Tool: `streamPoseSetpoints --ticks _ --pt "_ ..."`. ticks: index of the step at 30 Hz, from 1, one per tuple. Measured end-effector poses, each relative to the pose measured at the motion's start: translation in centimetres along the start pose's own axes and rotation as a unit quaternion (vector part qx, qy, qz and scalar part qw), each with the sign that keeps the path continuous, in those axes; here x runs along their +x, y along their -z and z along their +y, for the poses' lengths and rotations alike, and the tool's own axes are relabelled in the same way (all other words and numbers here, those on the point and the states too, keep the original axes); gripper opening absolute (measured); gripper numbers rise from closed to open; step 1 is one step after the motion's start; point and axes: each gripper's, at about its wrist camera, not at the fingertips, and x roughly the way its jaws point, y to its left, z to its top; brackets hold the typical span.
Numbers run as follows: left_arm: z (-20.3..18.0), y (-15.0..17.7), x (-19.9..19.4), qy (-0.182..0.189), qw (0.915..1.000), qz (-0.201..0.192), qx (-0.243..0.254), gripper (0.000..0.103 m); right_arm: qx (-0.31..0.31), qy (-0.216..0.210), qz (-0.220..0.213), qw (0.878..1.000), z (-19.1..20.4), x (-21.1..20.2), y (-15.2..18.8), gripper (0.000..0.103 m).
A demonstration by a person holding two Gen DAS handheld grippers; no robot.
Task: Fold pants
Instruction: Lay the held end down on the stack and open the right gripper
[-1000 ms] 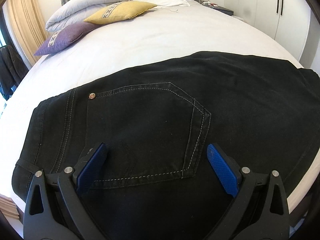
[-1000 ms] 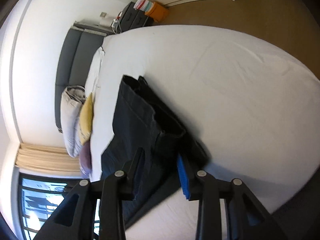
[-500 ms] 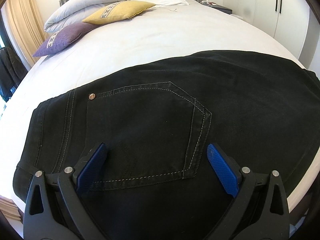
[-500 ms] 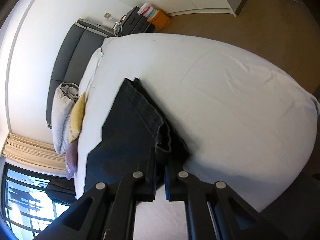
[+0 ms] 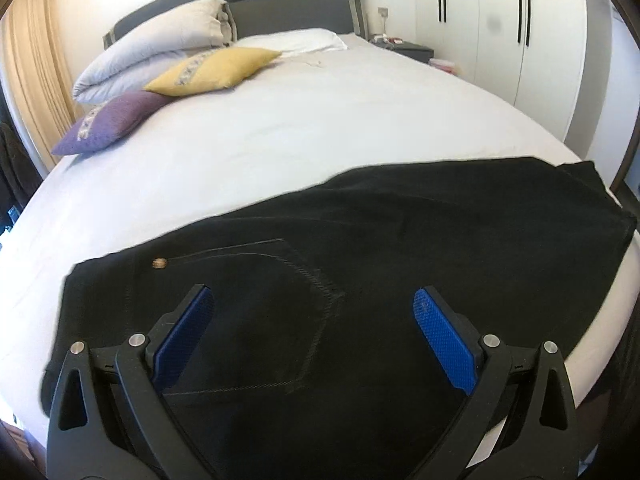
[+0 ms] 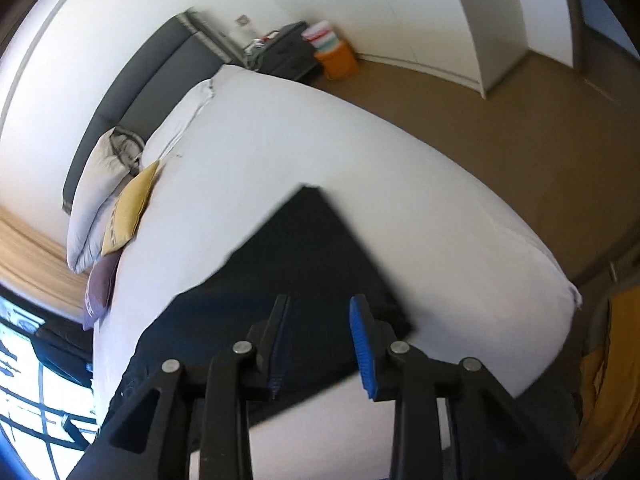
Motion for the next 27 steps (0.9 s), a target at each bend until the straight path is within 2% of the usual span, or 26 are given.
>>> streamPoseSetpoints --ticks 1,2,3,4,5,7,8,9,11,13,15,16,17,18,21,22,23,24,26,27 --pt "-0.5 0.2 0.6 0.004 1.0 0.005 0.002 0.102 -0.006 -0.025 -0.001 1.0 0.9 0.2 0.3 0.034" --pt "-1.1 0.5 1.6 0.008 0.9998 0.02 0.004 0.102 -0.02 -0.085 0.01 0.996 2.6 1.1 0.9 0.035" --pt "-1.5 0.9 2.5 0.011 0.9993 0.037 0.006 0.102 -0.026 -0.118 0.025 0.992 3.5 2.0 1.4 0.038" --pt "-1.9 1.4 3.4 0.01 0.9983 0.057 0.011 0.103 -0.032 -0.151 0.045 0.987 4.4 3.4 2.1 0.039" --pt "-2.1 2.0 3.7 0.008 0.9981 0.059 0.013 0.103 -0.036 -0.166 0.067 0.983 4.7 5.5 3.1 0.04" --pt "-1.8 2.5 3.1 0.01 0.9986 0.051 0.011 0.103 -0.013 -0.139 0.105 0.985 3.2 8.3 4.4 0.04" --pt "-1.5 2.8 2.8 0.01 0.9985 0.052 0.012 0.103 0.014 -0.131 0.127 0.983 1.3 9.8 5.1 0.025" --pt "-1.1 3.0 2.4 0.009 0.9985 0.052 0.012 0.103 0.03 -0.138 0.123 0.982 -0.4 10.1 5.5 0.0" --pt "0.0 3.5 1.0 -0.007 0.9987 0.047 0.016 0.102 0.064 -0.139 0.106 0.982 -3.8 8.9 5.2 0.0" --pt "1.8 3.3 -1.2 -0.017 0.9996 0.024 -0.003 0.102 0.063 -0.102 0.083 0.989 -4.8 6.9 4.3 0.001" --pt "4.0 3.1 -2.4 -0.036 0.9992 0.008 -0.016 0.102 0.055 -0.11 0.054 0.991 -4.4 4.9 3.1 0.02" --pt "5.5 2.8 -2.6 -0.058 0.998 0.002 -0.025 0.102 0.051 -0.139 0.047 0.988 -3.5 4.5 2.5 0.026" --pt "6.8 2.7 -2.5 -0.069 0.9969 0.003 -0.036 0.102 0.045 -0.159 0.047 0.985 -2.5 4.5 2.3 0.041" --pt "8.4 2.7 -2.0 -0.079 0.9954 0.008 -0.053 0.102 0.035 -0.186 0.053 0.98 -0.8 5.1 2.4 0.052" --pt "12.1 4.1 0.9 -0.103 0.9891 0.058 -0.087 0.102 -0.007 -0.24 0.101 0.966 3.2 8.6 3.7 0.062" --pt "13.1 5.1 1.7 -0.089 0.988 0.069 -0.106 0.103 -0.012 -0.234 0.114 0.965 3.6 9.7 4.1 0.063" --pt "13.6 5.6 1.6 -0.072 0.9883 0.06 -0.121 0.102 -0.009 -0.203 0.131 0.97 3.4 11.3 4.7 0.059" --pt "13.7 6.0 1.3 -0.065 0.9889 0.049 -0.124 0.102 -0.001 -0.185 0.139 0.973 2.6 12.3 5.1 0.04" --pt "12.9 6.0 0.6 -0.082 0.9897 0.052 -0.106 0.102 0.014 -0.171 0.127 0.977 0.4 12.0 5.0 0.017" --pt "12.5 5.8 0.1 -0.099 0.9883 0.053 -0.103 0.102 0.025 -0.159 0.12 0.98 -0.9 11.3 4.9 0.017"
